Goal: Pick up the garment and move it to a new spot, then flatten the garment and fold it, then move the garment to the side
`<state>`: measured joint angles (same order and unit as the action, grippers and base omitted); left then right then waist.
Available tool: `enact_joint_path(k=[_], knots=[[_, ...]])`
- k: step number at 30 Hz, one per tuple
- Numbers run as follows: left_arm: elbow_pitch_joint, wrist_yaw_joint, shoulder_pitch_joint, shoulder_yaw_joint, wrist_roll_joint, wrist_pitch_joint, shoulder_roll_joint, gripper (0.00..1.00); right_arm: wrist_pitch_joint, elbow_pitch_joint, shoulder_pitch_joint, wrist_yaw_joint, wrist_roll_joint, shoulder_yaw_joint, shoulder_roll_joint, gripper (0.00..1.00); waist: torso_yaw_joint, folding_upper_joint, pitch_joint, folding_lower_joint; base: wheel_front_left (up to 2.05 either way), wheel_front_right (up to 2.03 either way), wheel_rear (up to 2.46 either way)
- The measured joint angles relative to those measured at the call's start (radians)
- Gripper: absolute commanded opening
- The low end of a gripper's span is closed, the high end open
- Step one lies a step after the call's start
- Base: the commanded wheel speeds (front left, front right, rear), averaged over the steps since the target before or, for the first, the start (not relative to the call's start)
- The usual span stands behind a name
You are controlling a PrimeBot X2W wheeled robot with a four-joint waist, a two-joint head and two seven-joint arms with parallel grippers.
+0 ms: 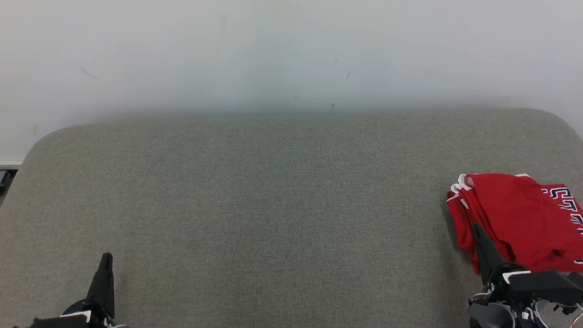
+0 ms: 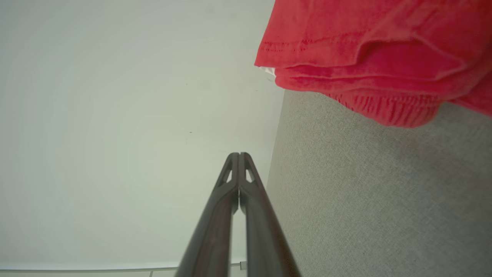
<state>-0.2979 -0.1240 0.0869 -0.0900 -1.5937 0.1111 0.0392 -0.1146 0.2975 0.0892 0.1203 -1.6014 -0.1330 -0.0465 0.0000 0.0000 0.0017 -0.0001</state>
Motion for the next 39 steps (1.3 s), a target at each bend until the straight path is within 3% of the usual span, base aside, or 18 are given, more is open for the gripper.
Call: enact_joint_path(k=[39], knots=[[0.000, 0.000, 0.000, 0.000, 0.000, 0.000, 0.000, 0.00, 0.000, -0.001, 0.000, 0.000, 0.000, 0.000, 0.000, 0.00, 0.000, 0.0000, 0.000, 0.0000, 0.00, 0.00, 0.00]])
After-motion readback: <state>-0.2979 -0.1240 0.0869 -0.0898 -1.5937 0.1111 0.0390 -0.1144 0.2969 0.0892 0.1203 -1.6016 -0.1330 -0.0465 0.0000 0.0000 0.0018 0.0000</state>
